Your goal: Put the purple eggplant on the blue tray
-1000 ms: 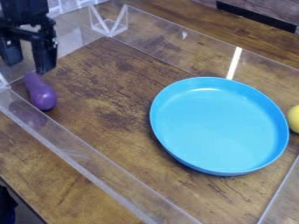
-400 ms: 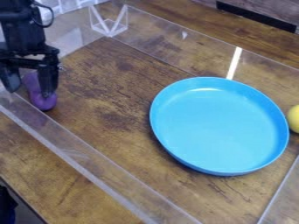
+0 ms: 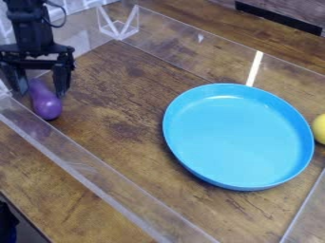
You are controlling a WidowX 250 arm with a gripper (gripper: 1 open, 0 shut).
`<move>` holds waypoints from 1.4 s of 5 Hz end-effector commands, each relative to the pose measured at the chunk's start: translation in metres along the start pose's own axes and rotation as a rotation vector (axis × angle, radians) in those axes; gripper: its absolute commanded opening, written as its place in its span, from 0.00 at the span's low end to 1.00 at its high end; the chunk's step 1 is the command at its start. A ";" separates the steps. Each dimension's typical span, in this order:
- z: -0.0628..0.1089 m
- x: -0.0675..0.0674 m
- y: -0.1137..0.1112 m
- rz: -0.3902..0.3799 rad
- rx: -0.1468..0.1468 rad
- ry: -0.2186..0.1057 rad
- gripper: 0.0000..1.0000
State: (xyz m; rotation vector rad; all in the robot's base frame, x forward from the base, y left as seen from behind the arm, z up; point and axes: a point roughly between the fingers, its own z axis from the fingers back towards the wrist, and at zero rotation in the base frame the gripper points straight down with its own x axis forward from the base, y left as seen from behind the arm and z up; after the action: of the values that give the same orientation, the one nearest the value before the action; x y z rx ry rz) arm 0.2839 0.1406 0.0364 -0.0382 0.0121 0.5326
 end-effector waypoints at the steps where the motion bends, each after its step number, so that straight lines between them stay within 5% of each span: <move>1: 0.011 0.019 0.007 0.104 -0.008 -0.071 1.00; 4: -0.001 0.029 0.008 0.264 -0.017 -0.082 1.00; 7: -0.003 0.027 0.002 0.136 -0.006 -0.082 1.00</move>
State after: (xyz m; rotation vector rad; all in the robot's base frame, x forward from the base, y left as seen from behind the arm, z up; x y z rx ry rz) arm 0.2985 0.1525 0.0194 -0.0309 -0.0193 0.6800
